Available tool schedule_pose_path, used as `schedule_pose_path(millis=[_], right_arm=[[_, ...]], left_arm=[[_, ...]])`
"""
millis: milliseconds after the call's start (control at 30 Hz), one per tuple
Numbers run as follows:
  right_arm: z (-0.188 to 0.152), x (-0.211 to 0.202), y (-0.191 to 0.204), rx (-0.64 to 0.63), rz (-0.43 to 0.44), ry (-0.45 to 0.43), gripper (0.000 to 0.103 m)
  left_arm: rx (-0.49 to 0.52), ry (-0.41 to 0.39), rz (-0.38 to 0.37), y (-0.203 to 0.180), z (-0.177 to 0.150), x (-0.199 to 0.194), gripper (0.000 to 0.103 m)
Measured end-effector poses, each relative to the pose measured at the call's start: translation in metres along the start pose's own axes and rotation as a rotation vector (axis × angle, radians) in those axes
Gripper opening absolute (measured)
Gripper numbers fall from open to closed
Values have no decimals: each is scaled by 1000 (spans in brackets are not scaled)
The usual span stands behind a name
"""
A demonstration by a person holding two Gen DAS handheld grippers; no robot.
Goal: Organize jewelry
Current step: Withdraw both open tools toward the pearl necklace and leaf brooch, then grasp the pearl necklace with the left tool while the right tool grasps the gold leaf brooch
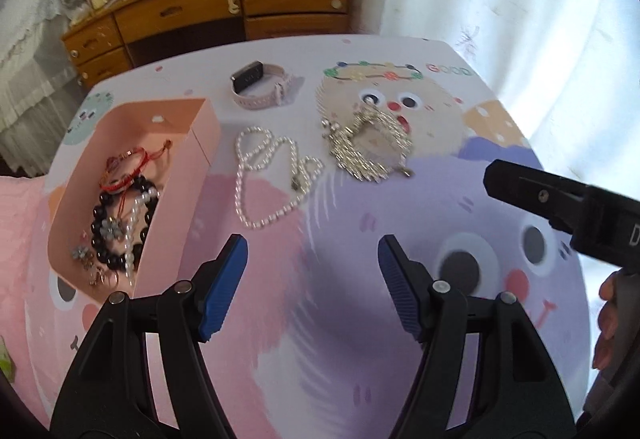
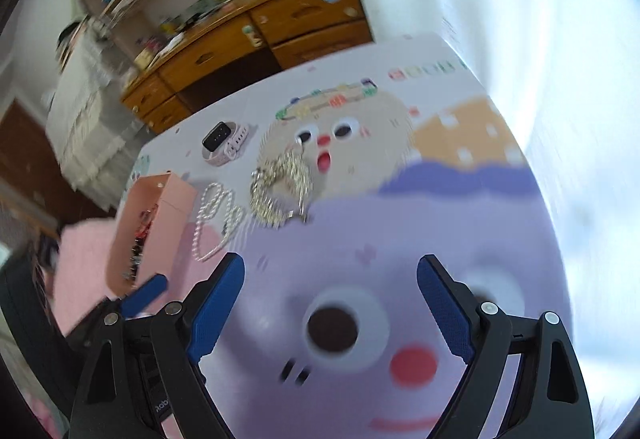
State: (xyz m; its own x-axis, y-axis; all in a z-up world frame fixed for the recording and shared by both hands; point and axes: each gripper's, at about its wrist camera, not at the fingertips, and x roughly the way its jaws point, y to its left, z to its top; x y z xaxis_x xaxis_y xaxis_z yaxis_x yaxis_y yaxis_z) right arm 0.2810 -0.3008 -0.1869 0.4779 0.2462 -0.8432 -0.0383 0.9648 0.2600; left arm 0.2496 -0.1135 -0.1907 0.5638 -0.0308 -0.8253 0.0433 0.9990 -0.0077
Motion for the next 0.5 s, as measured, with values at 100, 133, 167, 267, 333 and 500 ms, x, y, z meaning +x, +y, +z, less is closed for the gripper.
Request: schedule_pose_path(millis=[100,133,167,267,333,500], right_arm=[[15,19,6,-98,-10,-3,89],[19,27,9,-122,-5,-2,89],[22,33,11,-139,2,0,89],[26,49,20,-193,12,6,89],[28,57,25,-231,6,-3,89],[33,71,32,-277,29,-13,89]], left_arm=[[1,-38,53,1,8,14,65],[2,-46,63,1,11,18,65],[3,-51,69,3,12,22,65],[-8,-58,104,9,17,35,65],[-43,-44,117,15,21,47,65],[-105,-22,130,25,26,69,65]])
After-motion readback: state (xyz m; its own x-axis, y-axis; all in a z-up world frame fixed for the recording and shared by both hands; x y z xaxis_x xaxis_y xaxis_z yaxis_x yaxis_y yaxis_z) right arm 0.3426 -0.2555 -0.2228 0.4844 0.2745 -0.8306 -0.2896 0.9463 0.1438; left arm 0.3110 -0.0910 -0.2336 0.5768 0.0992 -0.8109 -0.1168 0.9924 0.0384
